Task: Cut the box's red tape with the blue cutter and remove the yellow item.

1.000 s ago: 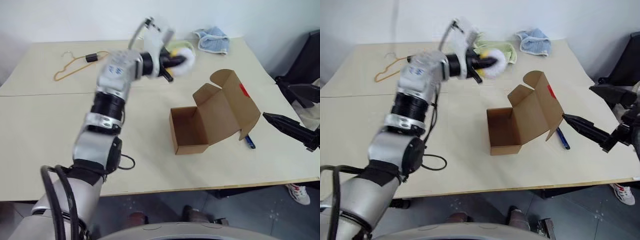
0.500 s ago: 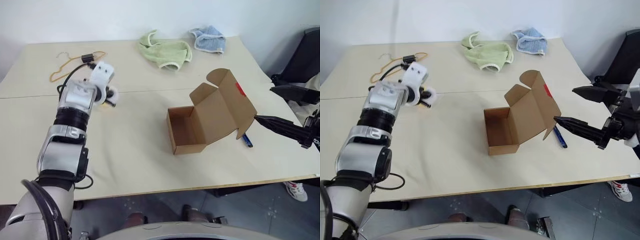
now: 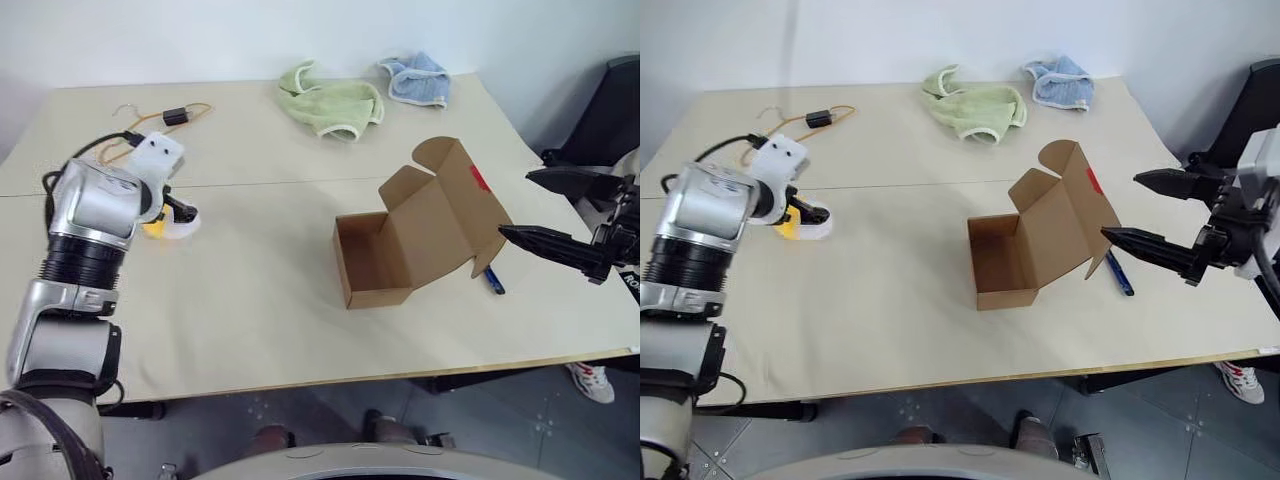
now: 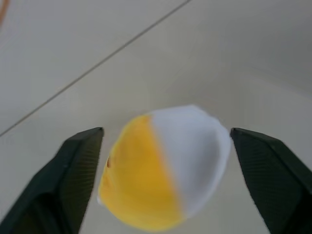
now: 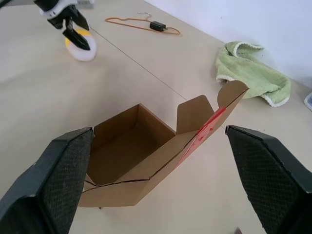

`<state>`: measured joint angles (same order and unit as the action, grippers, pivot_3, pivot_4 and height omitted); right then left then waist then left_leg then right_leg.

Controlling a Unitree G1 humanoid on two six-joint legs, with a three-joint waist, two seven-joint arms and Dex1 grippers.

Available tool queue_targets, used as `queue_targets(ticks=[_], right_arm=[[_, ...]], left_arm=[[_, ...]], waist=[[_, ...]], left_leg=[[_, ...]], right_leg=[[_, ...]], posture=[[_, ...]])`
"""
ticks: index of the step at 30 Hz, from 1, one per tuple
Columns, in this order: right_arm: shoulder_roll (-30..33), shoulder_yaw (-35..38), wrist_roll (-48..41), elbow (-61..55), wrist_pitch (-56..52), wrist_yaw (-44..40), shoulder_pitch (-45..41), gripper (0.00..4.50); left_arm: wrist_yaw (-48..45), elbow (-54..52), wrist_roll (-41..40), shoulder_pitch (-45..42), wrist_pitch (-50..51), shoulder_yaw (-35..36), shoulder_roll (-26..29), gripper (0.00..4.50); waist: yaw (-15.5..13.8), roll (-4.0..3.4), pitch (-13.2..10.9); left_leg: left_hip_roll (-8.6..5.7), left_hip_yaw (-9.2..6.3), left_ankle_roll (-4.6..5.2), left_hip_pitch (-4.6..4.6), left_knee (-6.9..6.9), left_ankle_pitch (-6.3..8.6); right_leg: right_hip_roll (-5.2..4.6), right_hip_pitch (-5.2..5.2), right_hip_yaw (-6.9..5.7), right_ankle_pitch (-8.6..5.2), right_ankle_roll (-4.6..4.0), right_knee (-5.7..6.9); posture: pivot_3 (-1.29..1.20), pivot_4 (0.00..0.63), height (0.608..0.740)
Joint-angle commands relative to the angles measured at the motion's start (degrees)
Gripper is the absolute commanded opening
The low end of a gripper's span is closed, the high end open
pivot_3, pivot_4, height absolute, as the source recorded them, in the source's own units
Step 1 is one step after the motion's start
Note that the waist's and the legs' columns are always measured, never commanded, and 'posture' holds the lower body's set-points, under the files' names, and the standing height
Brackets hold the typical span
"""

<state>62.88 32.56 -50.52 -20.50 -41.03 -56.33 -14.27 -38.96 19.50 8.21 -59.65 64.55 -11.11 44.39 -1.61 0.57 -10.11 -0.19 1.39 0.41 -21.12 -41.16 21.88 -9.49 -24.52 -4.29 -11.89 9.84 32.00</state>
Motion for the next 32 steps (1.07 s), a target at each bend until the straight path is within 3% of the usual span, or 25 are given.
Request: queue_targets(ticks=[1, 6, 10, 14, 19, 23, 29, 32], right_arm=[[0.8, 0.4, 1.6, 1.6, 2.4, -1.6, -1.0, 4.50], [0.2, 1.0, 3.4, 2.8, 3.7, -2.5, 0.0, 4.50], [-0.5, 5.4, 5.2, 4.4, 5.4, -5.3, 4.7, 4.50], [-2.1, 11.0, 5.7, 5.3, 7.1, -8.7, 10.5, 4.50], [-5.6, 17.9, 9.2, 5.0, 11.4, -15.0, 23.1, 4.50], [-9.7, 17.2, 12.8, 3.9, 17.9, -19.4, 31.6, 4.50], [-13.1, 12.9, 18.8, 8.9, 27.5, -22.4, 37.4, 4.50], [-15.0, 12.7, 17.4, 9.6, 27.5, -19.1, 36.1, 4.50]], left_arm=[[-4.2, -2.6, -3.1, -0.5, -0.2, 1.5, 2.6, 4.48], [-8.0, -6.3, -9.9, 2.3, -5.3, 8.3, 3.5, 4.48], [-16.7, -16.7, -21.7, 13.2, -24.2, 18.2, -0.6, 4.48], [-16.9, -22.5, -22.7, 23.9, -40.1, 21.2, -3.2, 4.48], [-22.6, -24.2, -28.2, 33.9, -39.7, 20.3, -3.2, 4.48], [-27.8, -20.0, -29.6, 39.0, -45.0, 20.5, -2.4, 4.48], [-31.7, -14.6, -30.9, 41.6, -44.2, 21.1, 1.2, 4.48], [-33.0, -12.2, -31.4, 41.6, -43.8, 21.3, 2.1, 4.48]], waist=[[0.1, 0.00, 0.0], [0.3, 0.00, 0.0], [0.2, -0.05, 0.0], [0.1, -0.04, 0.0], [0.2, -0.09, 0.0], [0.2, -0.11, 0.1], [0.4, -0.11, 0.1], [0.4, -0.14, 0.0]], left_leg=[[0.00, 0.00, 0.00, -0.01, -0.01, 0.00], [0.01, 0.00, 0.00, 0.00, 0.02, 0.00], [0.05, 0.01, -0.02, 0.02, 0.02, 0.01], [0.05, 0.06, -0.06, 0.03, -0.06, 0.05], [0.06, 0.09, -0.06, 0.16, -0.02, 0.05], [0.07, 0.10, -0.04, 0.28, -0.03, 0.06], [0.08, 0.31, -0.02, 0.63, 0.08, 0.08], [0.09, 0.37, -0.01, 0.84, 0.13, 0.12]], right_leg=[[0.00, 0.00, 0.00, 0.00, 0.00, 0.00], [0.00, -0.03, 0.00, 0.00, 0.00, 0.01], [0.00, -0.02, 0.01, -0.01, -0.01, 0.00], [-0.02, 0.00, -0.02, -0.01, -0.02, 0.01], [-0.01, 0.09, 0.00, -0.01, -0.02, 0.03], [-0.01, 0.16, 0.04, -0.01, -0.03, 0.07], [-0.01, 0.24, 0.27, -0.03, -0.07, 0.18], [-0.01, 0.42, 0.29, -0.05, -0.11, 0.15]], posture=[[0.00, 0.150, 0.740], [0.00, 0.150, 0.740], [0.00, 0.150, 0.740], [0.00, 0.150, 0.740], [0.00, 0.150, 0.740], [0.00, 0.150, 0.740], [0.00, 0.150, 0.740], [0.00, 0.150, 0.740]])
